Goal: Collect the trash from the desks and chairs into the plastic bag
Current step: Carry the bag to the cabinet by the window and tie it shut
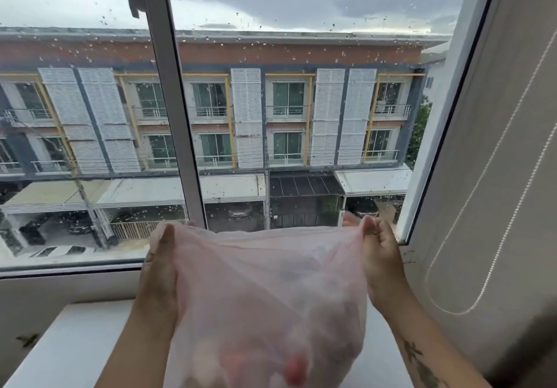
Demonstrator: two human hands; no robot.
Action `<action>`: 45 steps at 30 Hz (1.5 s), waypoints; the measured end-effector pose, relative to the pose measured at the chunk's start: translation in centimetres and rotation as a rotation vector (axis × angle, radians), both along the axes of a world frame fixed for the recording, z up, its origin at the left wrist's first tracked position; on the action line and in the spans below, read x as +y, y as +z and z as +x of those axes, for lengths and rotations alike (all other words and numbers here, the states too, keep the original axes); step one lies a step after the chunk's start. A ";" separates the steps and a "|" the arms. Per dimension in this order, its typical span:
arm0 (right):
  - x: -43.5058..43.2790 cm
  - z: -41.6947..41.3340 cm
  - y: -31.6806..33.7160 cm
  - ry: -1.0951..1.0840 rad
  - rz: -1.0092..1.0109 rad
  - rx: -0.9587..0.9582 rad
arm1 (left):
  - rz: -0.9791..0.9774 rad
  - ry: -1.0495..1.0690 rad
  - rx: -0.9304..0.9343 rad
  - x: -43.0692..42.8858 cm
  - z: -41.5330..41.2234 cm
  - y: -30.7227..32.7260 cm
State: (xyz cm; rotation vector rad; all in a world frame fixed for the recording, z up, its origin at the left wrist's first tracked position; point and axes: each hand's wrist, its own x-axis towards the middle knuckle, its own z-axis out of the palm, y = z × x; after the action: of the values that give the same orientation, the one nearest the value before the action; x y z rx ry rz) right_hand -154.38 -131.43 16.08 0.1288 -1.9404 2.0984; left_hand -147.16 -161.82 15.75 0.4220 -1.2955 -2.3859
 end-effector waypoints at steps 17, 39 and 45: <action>-2.3 1.5 -0.7 0.099 -0.170 -0.295 | 0.221 -0.060 0.127 1.2 -0.4 0.8; -3.7 3.1 1.0 0.322 -0.291 -0.344 | -0.178 -0.086 0.013 2.6 -0.2 0.2; -3.3 2.5 0.6 0.119 -0.154 -0.329 | -0.172 -0.056 -0.094 2.5 0.0 0.4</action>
State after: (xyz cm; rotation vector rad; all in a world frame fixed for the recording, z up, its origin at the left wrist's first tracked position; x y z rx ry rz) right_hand -151.84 -134.75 16.73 -0.1457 -1.9753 2.4697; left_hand -147.16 -159.35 16.18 0.4567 -1.5593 -2.3003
